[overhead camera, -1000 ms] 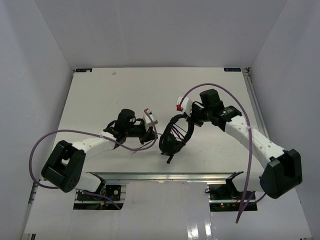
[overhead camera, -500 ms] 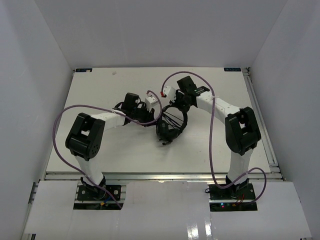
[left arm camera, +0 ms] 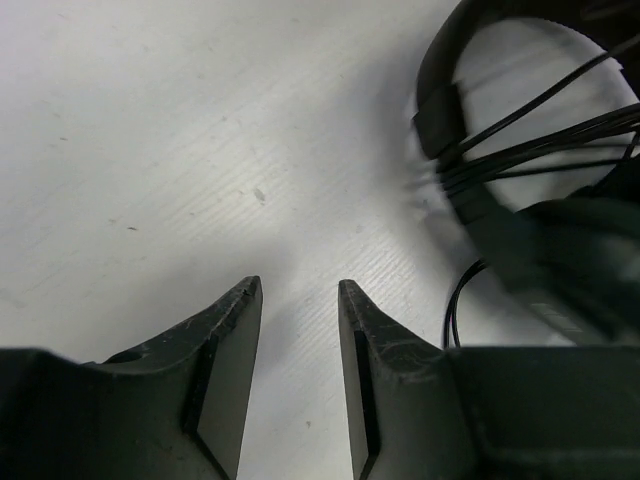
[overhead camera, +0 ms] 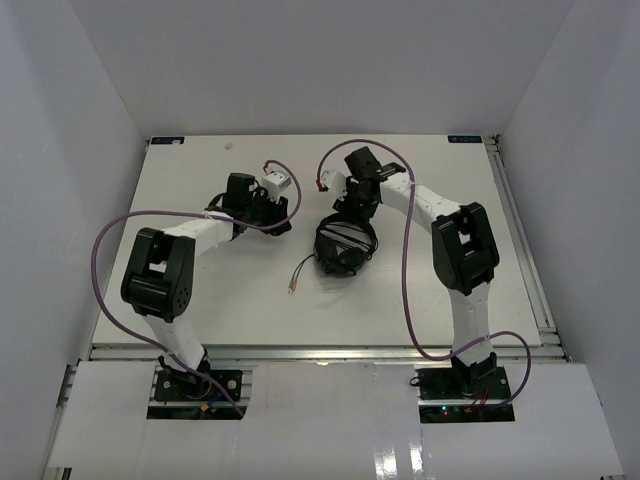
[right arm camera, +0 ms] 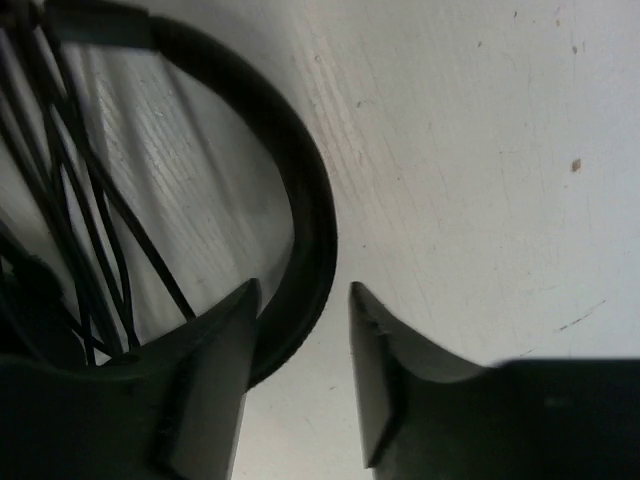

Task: Wrap the headphones

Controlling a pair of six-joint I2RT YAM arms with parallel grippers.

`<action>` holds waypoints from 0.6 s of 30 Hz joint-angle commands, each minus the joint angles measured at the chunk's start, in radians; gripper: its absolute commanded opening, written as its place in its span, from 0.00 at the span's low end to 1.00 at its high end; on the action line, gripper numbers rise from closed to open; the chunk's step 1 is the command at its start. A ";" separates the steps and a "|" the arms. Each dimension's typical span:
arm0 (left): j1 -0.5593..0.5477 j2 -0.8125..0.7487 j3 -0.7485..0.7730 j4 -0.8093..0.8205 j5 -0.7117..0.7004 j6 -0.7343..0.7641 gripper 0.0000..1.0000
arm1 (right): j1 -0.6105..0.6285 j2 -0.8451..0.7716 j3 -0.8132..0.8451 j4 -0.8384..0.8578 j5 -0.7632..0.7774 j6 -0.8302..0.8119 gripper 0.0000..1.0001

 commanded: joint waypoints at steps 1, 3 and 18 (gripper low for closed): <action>0.021 -0.201 -0.035 0.045 -0.129 -0.109 0.52 | 0.006 -0.031 0.028 -0.037 -0.024 0.016 0.65; 0.031 -0.323 -0.088 0.098 -0.141 -0.177 0.58 | 0.005 -0.063 0.018 -0.032 0.011 0.036 0.83; 0.042 -1.275 -0.647 0.146 0.155 -0.460 0.98 | -0.139 -0.900 -0.620 0.242 0.222 0.483 0.90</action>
